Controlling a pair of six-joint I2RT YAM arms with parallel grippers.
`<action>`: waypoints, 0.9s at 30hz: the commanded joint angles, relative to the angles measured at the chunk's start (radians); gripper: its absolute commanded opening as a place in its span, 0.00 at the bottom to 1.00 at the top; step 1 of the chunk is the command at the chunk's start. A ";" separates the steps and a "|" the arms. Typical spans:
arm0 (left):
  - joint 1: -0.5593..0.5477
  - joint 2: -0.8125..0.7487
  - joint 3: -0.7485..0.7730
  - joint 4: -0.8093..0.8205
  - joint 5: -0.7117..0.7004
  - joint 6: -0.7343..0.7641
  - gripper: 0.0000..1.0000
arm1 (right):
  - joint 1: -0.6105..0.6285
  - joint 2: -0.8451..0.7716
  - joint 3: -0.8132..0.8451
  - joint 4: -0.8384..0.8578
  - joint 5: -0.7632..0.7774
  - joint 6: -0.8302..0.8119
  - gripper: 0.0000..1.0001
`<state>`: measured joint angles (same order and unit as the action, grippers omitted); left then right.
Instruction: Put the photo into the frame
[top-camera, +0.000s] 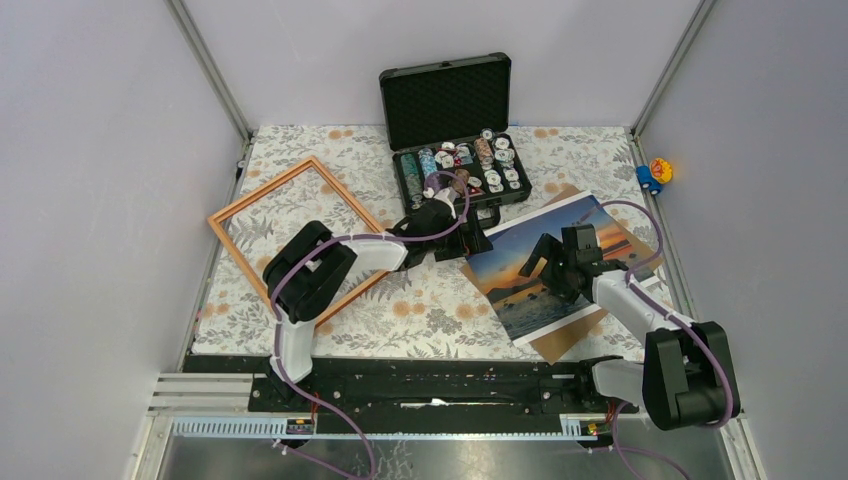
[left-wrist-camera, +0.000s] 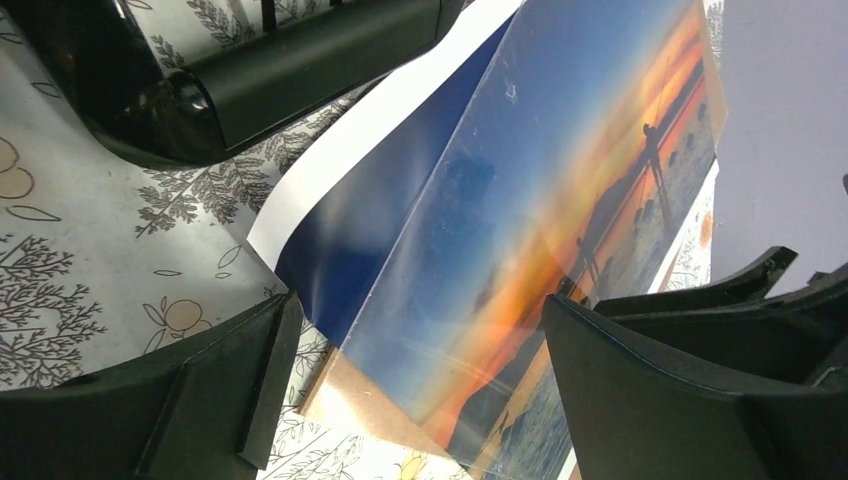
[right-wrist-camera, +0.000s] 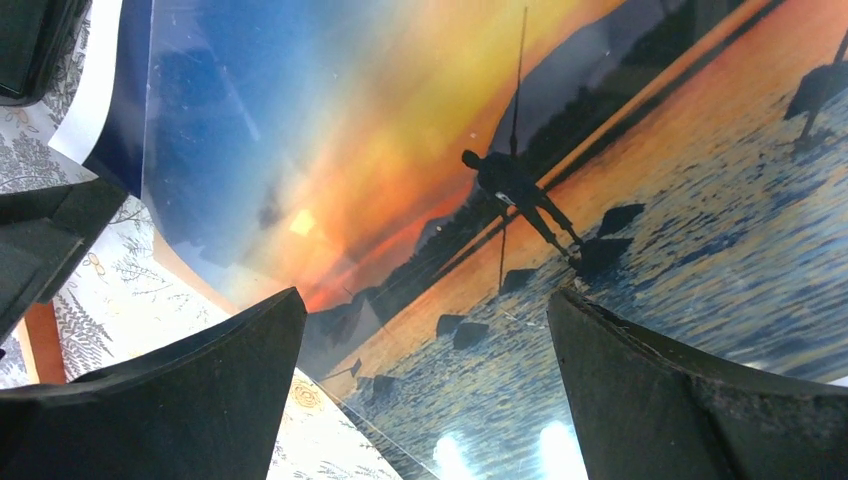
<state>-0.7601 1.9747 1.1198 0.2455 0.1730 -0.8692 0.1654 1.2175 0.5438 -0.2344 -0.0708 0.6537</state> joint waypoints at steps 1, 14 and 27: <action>-0.010 -0.007 -0.053 -0.029 0.103 -0.021 0.99 | -0.010 0.043 -0.012 0.013 -0.005 0.000 1.00; -0.014 -0.096 -0.132 -0.006 0.165 -0.047 0.99 | -0.015 0.090 -0.021 0.047 -0.042 0.001 1.00; -0.020 -0.098 -0.126 0.060 0.287 -0.091 0.94 | -0.018 0.080 -0.023 0.047 -0.052 0.008 1.00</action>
<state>-0.7570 1.8996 0.9993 0.2787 0.3317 -0.9035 0.1493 1.2716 0.5522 -0.1440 -0.1143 0.6533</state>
